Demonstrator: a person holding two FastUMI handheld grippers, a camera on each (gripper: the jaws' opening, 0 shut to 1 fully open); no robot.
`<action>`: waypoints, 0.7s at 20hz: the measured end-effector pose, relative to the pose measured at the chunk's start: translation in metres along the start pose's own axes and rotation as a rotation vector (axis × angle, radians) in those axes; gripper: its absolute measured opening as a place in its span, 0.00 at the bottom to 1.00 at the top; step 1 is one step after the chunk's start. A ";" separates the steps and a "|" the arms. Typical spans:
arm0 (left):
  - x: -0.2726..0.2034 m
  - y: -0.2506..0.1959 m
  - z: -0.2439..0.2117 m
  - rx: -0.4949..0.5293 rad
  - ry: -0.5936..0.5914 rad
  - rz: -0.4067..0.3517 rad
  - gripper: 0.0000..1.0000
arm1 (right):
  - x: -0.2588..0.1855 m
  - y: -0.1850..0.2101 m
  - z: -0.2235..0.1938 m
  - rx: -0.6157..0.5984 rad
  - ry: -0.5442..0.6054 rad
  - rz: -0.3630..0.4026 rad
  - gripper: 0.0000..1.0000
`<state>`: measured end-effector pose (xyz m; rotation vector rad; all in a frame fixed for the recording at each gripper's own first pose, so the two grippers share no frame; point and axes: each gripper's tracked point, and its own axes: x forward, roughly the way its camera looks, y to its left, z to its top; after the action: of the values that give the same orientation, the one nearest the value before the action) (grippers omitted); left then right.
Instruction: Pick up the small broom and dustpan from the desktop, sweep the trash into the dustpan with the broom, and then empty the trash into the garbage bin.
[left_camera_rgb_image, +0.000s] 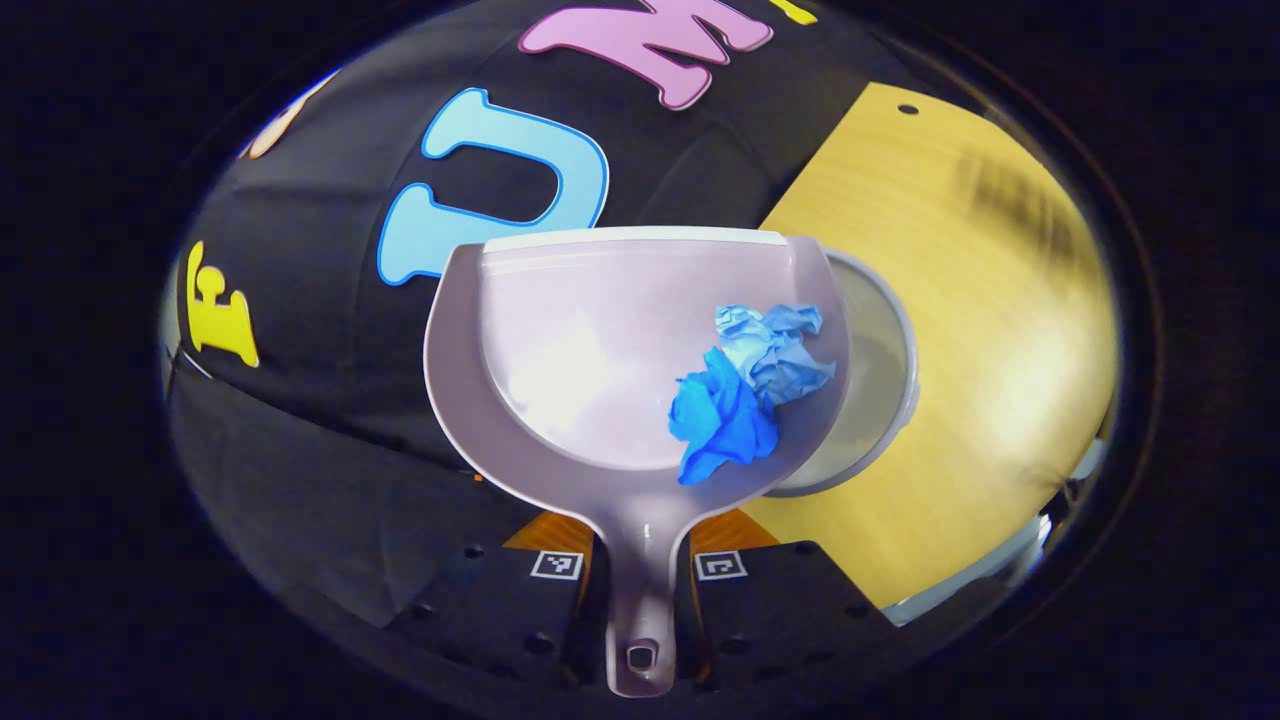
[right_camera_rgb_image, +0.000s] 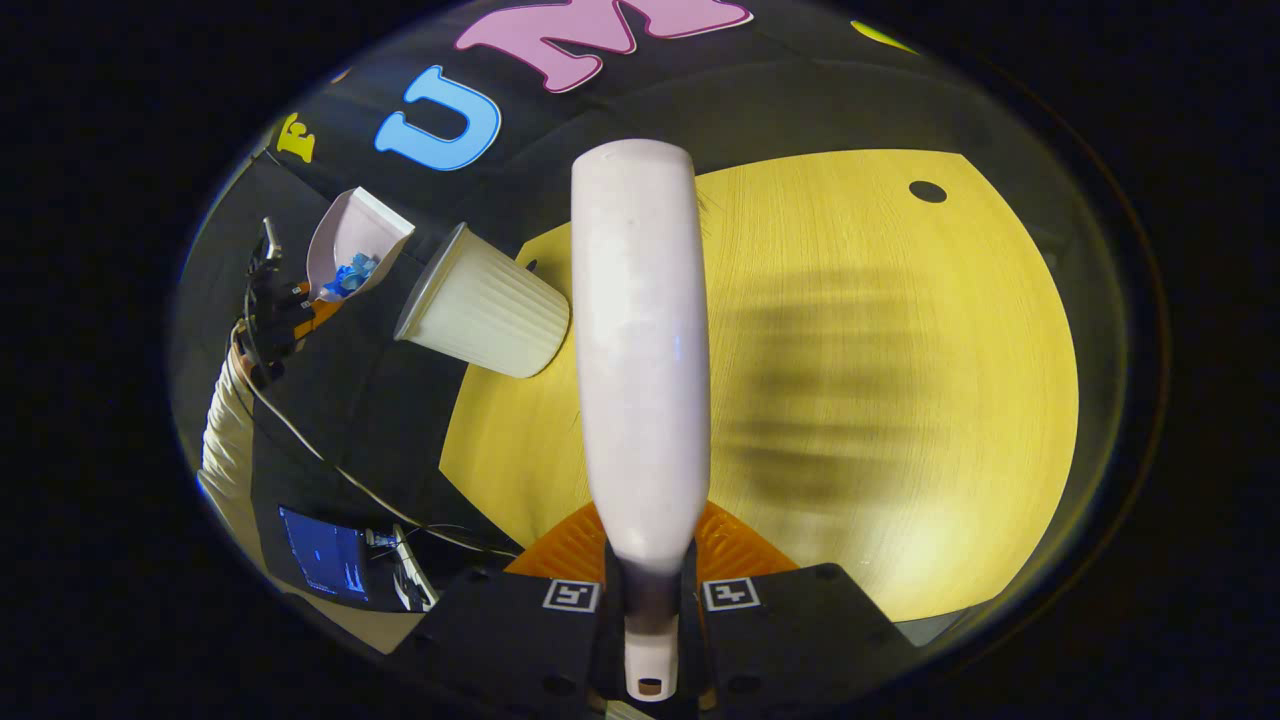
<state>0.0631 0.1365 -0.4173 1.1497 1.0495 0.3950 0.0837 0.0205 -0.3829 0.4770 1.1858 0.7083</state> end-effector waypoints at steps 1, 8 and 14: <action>0.000 0.003 -0.001 0.079 0.029 0.046 0.24 | -0.001 -0.002 -0.005 0.001 0.002 -0.003 0.23; 0.008 0.027 -0.007 0.723 0.077 0.450 0.24 | -0.007 -0.012 -0.018 0.043 0.003 0.003 0.23; 0.009 0.032 -0.011 0.662 0.038 0.448 0.25 | -0.011 -0.016 -0.025 0.037 0.016 -0.018 0.23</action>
<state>0.0663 0.1622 -0.3935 1.9924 0.9760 0.4313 0.0621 0.0008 -0.3949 0.4913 1.2184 0.6769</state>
